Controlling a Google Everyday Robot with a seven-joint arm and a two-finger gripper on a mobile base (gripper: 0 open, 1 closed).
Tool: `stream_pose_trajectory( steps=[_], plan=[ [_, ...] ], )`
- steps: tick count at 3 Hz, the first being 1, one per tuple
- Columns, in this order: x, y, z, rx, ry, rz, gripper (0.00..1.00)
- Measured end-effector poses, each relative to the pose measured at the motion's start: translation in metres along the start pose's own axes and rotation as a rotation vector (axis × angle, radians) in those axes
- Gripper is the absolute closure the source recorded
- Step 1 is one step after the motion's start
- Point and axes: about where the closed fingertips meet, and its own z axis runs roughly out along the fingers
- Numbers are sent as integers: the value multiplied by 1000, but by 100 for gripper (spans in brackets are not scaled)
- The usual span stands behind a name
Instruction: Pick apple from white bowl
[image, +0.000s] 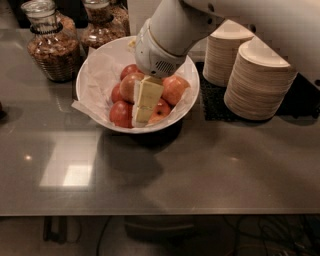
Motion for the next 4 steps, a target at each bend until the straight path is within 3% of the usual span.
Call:
stream_pose_trajectory(
  steps=[1, 2, 4],
  plan=[
    [15, -7, -2, 54, 61, -19, 0],
    [21, -15, 4, 70, 85, -40, 0],
    [12, -33, 21, 70, 47, -93, 0]
  ],
)
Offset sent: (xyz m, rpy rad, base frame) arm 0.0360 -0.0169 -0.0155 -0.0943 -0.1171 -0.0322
